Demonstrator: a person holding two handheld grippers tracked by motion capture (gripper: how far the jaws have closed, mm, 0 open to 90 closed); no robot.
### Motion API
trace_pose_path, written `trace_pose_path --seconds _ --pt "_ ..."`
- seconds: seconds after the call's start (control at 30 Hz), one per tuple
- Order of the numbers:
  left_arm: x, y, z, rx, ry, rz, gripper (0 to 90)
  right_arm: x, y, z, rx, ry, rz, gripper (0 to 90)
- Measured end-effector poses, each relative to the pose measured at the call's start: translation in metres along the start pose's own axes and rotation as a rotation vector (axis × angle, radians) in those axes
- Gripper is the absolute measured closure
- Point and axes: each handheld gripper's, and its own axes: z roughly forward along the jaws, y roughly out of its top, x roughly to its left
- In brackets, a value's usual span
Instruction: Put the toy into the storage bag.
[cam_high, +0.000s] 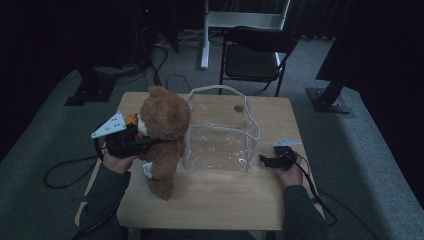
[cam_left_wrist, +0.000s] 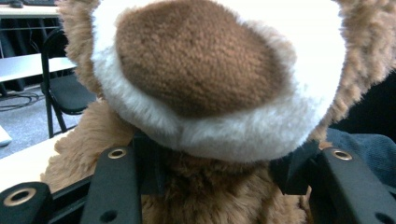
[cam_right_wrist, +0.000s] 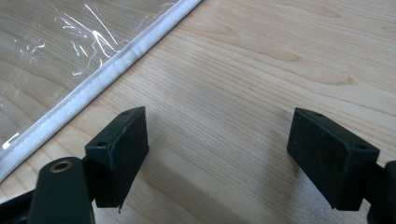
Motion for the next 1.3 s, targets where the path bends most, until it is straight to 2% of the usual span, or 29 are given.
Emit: trace_pose_path --seconds 0.9,1.3 --pt "0.008 0.023 -0.002 -0.025 0.015 0.015 47.0 0.0 0.0 0.0 0.0 0.0 0.0 19.6" --pt "0.015 0.033 -0.003 -0.036 0.032 0.006 47.1 0.0 0.0 0.0 0.0 0.0 0.0 19.6"
